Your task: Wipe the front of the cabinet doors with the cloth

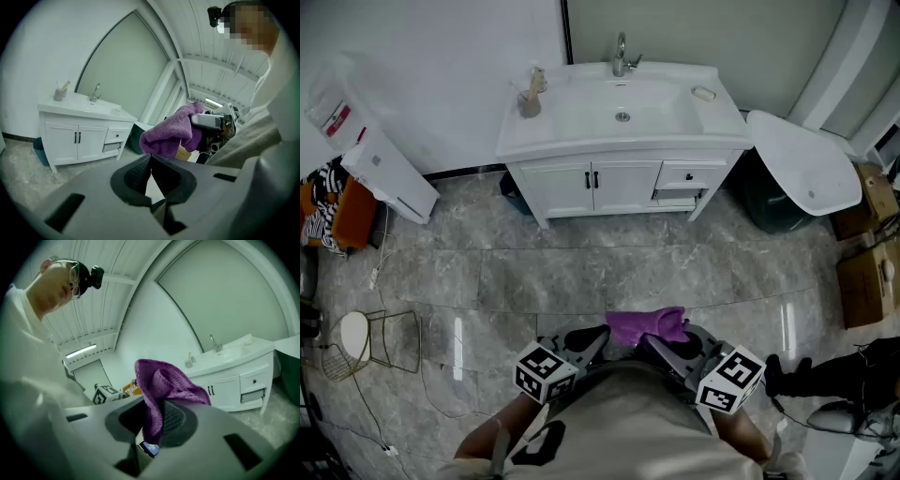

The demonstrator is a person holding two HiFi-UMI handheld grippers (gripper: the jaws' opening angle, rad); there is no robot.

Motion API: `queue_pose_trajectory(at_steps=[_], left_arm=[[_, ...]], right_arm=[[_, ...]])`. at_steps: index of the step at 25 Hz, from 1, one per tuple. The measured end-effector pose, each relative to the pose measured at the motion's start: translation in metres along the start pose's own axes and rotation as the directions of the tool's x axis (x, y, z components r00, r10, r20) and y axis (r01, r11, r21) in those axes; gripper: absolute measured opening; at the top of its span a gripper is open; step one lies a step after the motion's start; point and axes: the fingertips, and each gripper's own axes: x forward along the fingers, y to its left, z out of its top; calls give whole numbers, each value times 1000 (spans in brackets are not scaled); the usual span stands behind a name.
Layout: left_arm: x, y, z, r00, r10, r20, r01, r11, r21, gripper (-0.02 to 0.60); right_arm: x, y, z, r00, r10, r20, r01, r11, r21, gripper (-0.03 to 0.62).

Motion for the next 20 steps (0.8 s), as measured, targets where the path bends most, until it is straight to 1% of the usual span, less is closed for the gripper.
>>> queue_pose_trajectory(at_steps=[4,10,12,14,16,20], left_arm=[[24,-11,3,999,42,-23,-43,999,-16,20],[71,-25,15,996,77,-50,-76,997,12,20],[86,-28,18,995,82,-63,-82,997,6,20],[98,-31,21,993,90,-75,-92,996,-17,20],[108,-31,21,990,104,-93,-108,993,-41,20],[118,-21,22,980,152,-126,-160,985,-61,20]], right_arm=[[-31,-31,10,999,-15,36,13,999,46,60],[-60,-70,24,998,19,59,-21,999,35,59],[-68,-84,29,997,29,68,-31,999,34,60],[-75,-97,34,996,43,73,-46,998,42,61],[-77,-108,35,996,55,64,-58,997,52,63],[-73,-128,31,998,56,12,-57,995,85,69]])
